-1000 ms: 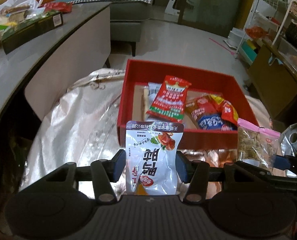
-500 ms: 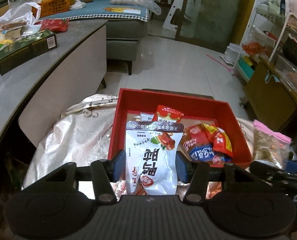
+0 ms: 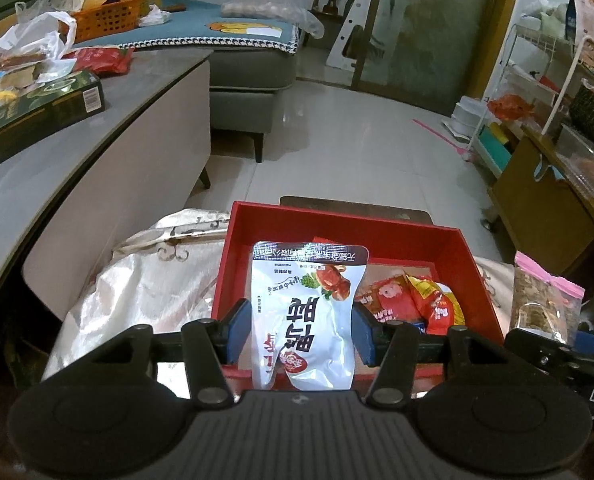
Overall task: Organize snacks
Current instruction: 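Carry the white jujube packet into the red box with left tool while right tool carries the seed bag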
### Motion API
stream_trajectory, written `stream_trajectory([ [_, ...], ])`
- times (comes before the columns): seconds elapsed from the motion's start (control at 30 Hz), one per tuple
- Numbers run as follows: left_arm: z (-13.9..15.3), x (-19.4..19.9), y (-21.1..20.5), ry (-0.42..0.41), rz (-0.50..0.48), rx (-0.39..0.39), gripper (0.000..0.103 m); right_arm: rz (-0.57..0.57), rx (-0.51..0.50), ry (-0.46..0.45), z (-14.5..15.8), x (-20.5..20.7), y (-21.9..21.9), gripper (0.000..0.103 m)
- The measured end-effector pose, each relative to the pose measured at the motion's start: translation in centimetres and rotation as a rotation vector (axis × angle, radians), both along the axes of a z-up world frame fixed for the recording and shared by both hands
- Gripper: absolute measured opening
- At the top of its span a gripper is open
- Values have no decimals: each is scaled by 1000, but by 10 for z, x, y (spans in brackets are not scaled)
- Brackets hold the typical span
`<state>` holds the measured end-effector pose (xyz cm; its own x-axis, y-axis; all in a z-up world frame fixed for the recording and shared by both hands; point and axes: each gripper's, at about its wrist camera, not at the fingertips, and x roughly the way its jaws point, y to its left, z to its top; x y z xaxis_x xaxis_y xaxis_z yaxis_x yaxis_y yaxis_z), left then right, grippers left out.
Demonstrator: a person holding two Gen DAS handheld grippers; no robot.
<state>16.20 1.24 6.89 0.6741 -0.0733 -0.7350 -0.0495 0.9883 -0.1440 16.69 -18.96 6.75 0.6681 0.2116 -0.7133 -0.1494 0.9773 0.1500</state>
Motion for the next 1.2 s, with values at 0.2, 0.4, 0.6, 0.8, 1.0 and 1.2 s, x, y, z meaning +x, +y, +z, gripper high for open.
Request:
stream_trajectory([
  [0.2, -4, 11, -5, 0, 1, 20, 47, 0, 4, 10, -4, 12, 1, 63],
  [0.4, -6, 21, -9, -7, -2, 36, 47, 4, -6, 7, -6, 18, 4, 63],
  [0.6, -10, 29, -14, -4, -4, 48, 47, 3, -5, 14, -9, 28, 5, 63],
  [0.8, -16, 37, -17, 3, -5, 68, 47, 5, -10, 21, -13, 34, 5, 63],
  [1.0, -22, 42, -23, 9, -6, 84, 47, 4, -15, 26, -15, 40, 5, 63],
  [1.2, -27, 47, -24, 17, -4, 93, 47, 0, -16, 35, -19, 45, 3, 63],
])
